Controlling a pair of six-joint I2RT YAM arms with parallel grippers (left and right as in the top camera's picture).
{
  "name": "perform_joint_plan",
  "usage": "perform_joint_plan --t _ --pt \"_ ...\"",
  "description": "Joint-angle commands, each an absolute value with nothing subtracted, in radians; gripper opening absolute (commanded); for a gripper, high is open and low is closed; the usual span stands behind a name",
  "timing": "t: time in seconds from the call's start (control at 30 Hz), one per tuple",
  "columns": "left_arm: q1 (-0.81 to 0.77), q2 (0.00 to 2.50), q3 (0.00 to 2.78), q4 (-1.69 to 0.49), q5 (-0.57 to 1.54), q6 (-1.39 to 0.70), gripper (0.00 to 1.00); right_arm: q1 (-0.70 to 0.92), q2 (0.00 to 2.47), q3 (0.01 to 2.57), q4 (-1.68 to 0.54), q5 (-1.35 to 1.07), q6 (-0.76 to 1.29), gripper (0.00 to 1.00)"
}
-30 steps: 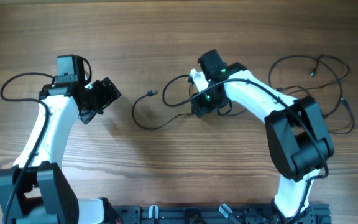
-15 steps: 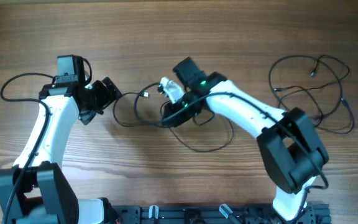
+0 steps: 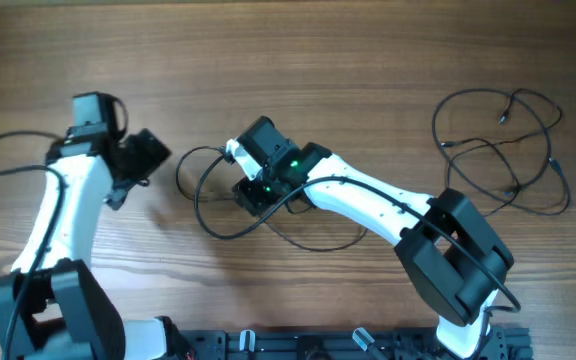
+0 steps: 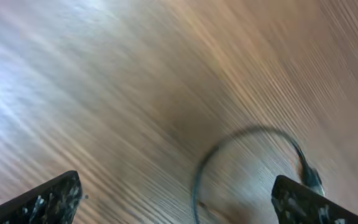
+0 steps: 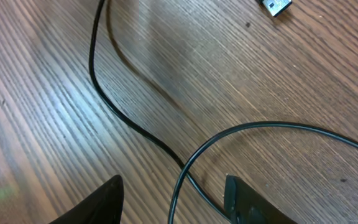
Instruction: Untangle cables
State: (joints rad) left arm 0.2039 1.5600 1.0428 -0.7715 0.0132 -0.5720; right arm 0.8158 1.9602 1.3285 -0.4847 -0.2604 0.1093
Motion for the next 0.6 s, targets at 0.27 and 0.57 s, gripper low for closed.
perform_joint_plan --t 0.27,0.57 --pt "0.367 1.552 1.047 -0.782 0.071 -0.622 1.0 0.833 2.091 1.312 -0.377 -0.266 0.194 0.58" --pt "0.367 1.552 1.047 -0.783 0.089 -0.622 1.0 0.834 2.122 1.312 -0.29 -0.271 0.239 0.04"
